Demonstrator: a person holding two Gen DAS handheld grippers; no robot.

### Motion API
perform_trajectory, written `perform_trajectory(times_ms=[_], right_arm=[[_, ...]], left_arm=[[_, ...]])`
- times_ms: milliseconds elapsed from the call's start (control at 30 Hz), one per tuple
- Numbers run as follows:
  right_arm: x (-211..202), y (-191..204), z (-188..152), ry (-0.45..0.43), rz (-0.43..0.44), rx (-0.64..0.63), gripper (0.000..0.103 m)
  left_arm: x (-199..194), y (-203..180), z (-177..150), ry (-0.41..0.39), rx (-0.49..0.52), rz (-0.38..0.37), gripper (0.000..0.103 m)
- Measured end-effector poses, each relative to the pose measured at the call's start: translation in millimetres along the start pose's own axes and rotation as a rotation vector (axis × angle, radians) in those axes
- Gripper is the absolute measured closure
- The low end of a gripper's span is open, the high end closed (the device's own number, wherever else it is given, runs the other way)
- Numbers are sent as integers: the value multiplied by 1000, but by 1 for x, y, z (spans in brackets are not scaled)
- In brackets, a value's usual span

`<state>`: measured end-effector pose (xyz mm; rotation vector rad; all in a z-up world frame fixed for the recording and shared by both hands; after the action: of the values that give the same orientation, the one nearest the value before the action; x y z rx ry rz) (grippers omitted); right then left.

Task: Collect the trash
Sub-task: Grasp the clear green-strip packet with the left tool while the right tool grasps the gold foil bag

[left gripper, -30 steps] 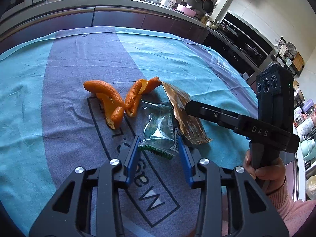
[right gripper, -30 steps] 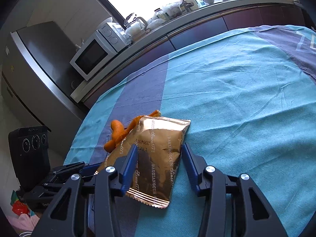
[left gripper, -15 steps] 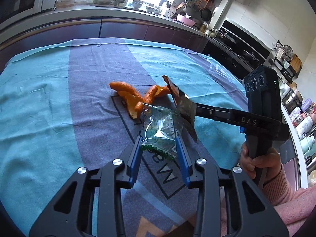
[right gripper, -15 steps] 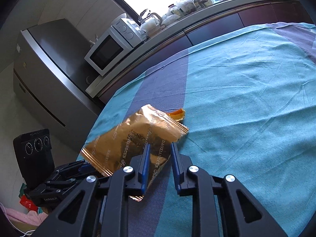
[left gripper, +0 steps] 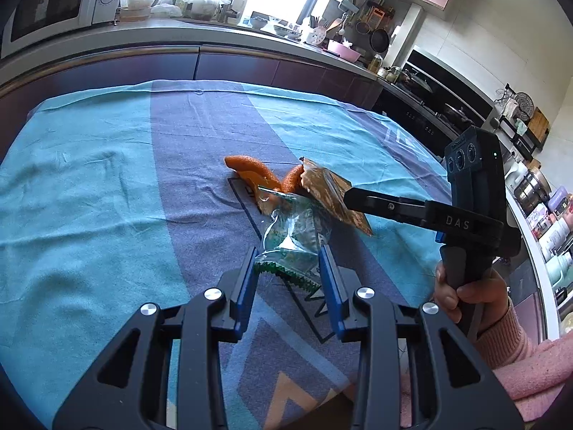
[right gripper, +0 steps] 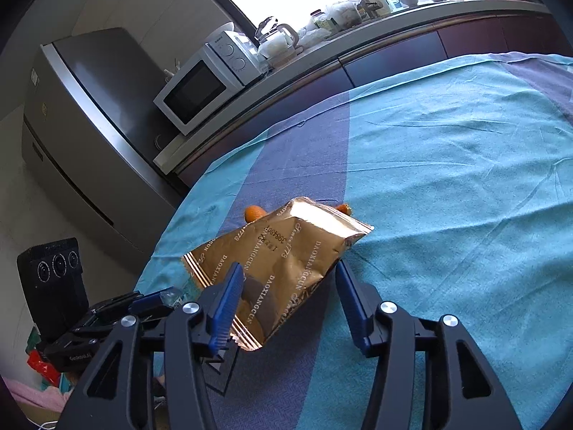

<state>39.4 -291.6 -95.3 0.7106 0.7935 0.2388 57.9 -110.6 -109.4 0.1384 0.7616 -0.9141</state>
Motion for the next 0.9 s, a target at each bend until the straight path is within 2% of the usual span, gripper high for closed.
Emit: perform_trajectory(times_ms=[133,400,667,733,800,900], right_arm=[[3,-5,-3,25,35,60,45],[7,9,-7,37,78,61,40],[21,21,-8,53,118,56,40],[24,22,-8,62,118,50,44],[29,22,-9,76,112,55,64],[29,20,-11,81,118,64,77]], left_arm=[[-2,-1,-2,-2,-2,0,69],[-7,-6,1,-29,10,-31,69],[-14,-14,-3,-40,29,-60,70],[-14,-13,-4,-37,29,-54,70],[-11,-10,-5,-30,21,-50,70],[-8,-4,-9,-14,5,-34,70]])
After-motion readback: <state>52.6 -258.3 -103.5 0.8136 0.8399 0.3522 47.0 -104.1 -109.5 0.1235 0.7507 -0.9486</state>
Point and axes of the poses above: each gripper's, at about its wrist camera, not at the fingertips, and x roughly the way its jaws point, y to its left, z to its top, the point moved 6 cm from there along x, roughly the way its jaws point, and after that the axes turned 11 degrees about x, right-handed, at the moved point
